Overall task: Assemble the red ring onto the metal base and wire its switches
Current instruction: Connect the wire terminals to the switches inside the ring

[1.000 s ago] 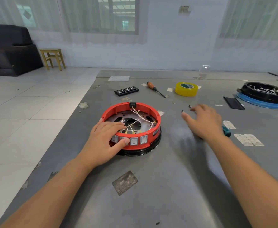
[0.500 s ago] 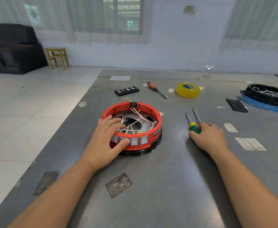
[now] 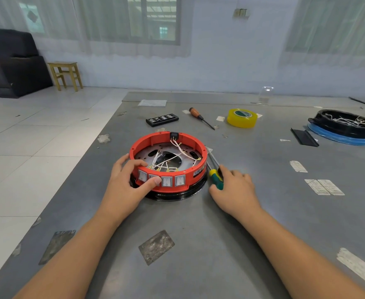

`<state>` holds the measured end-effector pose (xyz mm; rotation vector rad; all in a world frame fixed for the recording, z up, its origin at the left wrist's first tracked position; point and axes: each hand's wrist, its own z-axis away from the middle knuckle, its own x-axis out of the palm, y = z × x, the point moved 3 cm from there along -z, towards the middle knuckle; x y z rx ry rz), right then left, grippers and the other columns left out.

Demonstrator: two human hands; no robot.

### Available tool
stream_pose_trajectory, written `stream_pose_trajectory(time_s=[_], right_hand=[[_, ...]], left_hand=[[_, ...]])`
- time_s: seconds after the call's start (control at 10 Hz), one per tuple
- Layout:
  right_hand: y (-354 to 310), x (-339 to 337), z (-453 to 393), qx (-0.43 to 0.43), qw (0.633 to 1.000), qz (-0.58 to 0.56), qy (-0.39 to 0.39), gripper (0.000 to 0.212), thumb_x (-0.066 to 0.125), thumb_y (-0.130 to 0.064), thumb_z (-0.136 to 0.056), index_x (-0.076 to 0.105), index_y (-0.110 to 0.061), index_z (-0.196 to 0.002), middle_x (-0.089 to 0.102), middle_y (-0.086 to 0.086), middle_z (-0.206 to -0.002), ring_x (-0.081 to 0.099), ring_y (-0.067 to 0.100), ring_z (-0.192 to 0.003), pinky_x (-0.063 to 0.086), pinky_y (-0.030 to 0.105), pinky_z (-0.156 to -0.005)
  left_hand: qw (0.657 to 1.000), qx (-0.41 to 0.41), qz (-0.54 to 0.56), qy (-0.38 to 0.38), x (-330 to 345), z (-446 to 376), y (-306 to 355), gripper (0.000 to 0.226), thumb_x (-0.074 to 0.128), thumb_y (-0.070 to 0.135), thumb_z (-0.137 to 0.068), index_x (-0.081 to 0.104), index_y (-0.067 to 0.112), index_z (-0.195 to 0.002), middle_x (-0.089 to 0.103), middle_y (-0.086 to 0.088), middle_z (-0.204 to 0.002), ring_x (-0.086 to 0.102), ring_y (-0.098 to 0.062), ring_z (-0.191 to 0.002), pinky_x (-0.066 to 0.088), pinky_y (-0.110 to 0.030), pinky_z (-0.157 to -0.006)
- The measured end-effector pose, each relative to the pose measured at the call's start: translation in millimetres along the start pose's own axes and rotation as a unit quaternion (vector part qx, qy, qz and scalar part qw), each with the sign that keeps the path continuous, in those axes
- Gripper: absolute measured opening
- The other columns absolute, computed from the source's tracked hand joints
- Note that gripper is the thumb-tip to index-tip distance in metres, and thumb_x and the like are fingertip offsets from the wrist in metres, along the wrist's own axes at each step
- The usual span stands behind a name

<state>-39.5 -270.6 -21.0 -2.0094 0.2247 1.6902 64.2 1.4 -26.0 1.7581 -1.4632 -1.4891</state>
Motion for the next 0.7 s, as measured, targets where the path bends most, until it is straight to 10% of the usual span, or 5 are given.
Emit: stream_pose_trajectory(time_s=[0.1, 0.6, 0.7], right_hand=[[-17.5, 3.7, 12.6, -0.024, 1.000, -0.010, 0.007, 0.039, 0.042, -0.049, -0.088, 0.053, -0.024, -0.115, 0.067, 0.004, -0.112, 0.054, 0.034, -0.105, 0.045, 0.041, -0.095], [-19.2, 0.3, 18.1, -0.013, 0.982, -0.189, 0.000, 0.065, 0.045, -0.077, -0.089, 0.050, -0.040, -0.142, 0.042, -0.002, -0.159, 0.036, 0.022, -0.147, 0.035, 0.045, -0.118], [-13.6, -8.7, 17.5, -0.022, 0.970, -0.240, -0.015, 0.049, 0.057, -0.066, -0.092, 0.055, -0.041, -0.134, 0.053, -0.007, -0.149, 0.051, 0.006, -0.122, 0.041, 0.025, -0.100]], left_hand=[[1.000, -0.004, 0.004, 0.009, -2.4, 3.1, -3.7, 0.046, 0.084, 0.065, -0.073, 0.063, 0.052, -0.111, 0.032, 0.009, -0.156, 0.038, -0.002, -0.134, 0.035, -0.020, -0.103], [1.000, -0.005, 0.007, 0.024, -16.3, 12.9, -4.8, 0.051, 0.078, 0.050, -0.087, 0.055, 0.049, -0.134, 0.030, 0.007, -0.161, 0.025, -0.012, -0.153, 0.028, -0.036, -0.121], [0.997, -0.028, 0.045, 0.051, -21.1, 18.9, -10.5, 0.061, 0.071, 0.054, -0.088, 0.049, 0.040, -0.144, 0.041, 0.011, -0.150, 0.038, -0.016, -0.146, 0.036, -0.043, -0.121]])
